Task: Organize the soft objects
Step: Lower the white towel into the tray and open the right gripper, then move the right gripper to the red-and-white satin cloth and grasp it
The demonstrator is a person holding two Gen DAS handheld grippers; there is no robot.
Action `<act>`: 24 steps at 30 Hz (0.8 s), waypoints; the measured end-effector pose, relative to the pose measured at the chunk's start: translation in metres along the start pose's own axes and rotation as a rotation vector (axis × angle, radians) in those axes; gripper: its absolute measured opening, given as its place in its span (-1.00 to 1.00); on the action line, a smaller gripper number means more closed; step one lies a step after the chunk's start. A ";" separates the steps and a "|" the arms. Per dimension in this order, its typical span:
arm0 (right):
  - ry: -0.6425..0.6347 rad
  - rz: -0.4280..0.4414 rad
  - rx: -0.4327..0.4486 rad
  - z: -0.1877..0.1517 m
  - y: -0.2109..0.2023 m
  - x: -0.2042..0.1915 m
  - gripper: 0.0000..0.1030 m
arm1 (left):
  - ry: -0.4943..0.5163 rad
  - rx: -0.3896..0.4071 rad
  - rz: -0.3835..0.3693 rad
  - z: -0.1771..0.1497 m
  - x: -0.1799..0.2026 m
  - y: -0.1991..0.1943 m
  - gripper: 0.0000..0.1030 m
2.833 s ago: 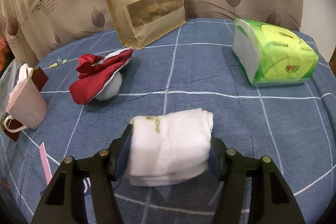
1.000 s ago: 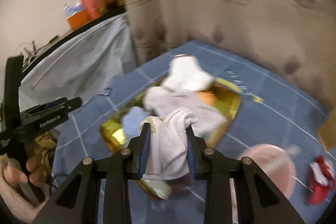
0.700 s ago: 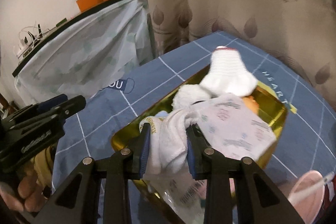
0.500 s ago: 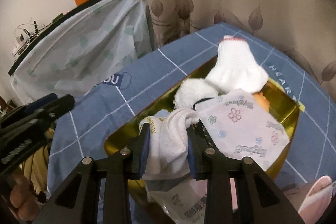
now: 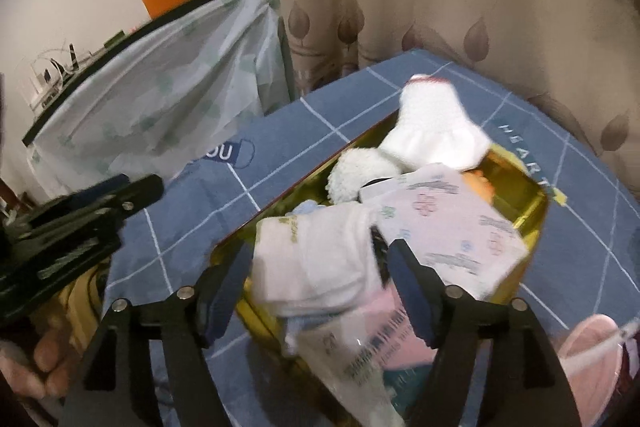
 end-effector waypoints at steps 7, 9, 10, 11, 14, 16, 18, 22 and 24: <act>0.033 -0.077 0.084 -0.010 -0.077 0.043 0.47 | 0.000 0.000 0.001 0.000 0.001 -0.001 -0.11; 0.052 -0.133 0.093 -0.018 -0.098 0.069 0.48 | 0.003 -0.004 0.005 0.000 0.001 0.000 -0.11; 0.066 -0.165 0.094 -0.023 -0.108 0.085 0.48 | 0.004 -0.005 0.005 0.000 0.002 0.000 -0.11; 0.085 -0.203 0.095 -0.030 -0.121 0.104 0.48 | 0.006 -0.005 0.006 0.000 0.003 0.000 -0.11; 0.162 -0.330 0.098 -0.054 -0.158 0.167 0.49 | 0.009 -0.003 0.008 -0.001 0.004 -0.001 -0.11; 0.212 -0.393 0.098 -0.069 -0.176 0.200 0.50 | 0.013 -0.003 0.009 -0.002 0.006 0.000 -0.11; 0.270 -0.454 0.091 -0.087 -0.194 0.236 0.50 | 0.017 -0.005 0.012 -0.003 0.006 0.001 -0.11; 0.361 -0.515 0.062 -0.123 -0.210 0.285 0.50 | 0.029 -0.008 0.017 -0.006 0.008 0.003 -0.11; 0.387 -0.530 0.040 -0.137 -0.209 0.299 0.50 | 0.034 -0.010 0.018 -0.007 0.009 0.004 -0.11</act>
Point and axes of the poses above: each gripper's, at about its wrist camera, not at the fingertips, and y roughly the way its jaws point, x to its right, z to its top, the point moved 10 cm from there along y, roughly the way its jaws point, and after that the axes turned 7 degrees about z, right-handed, at the moved point
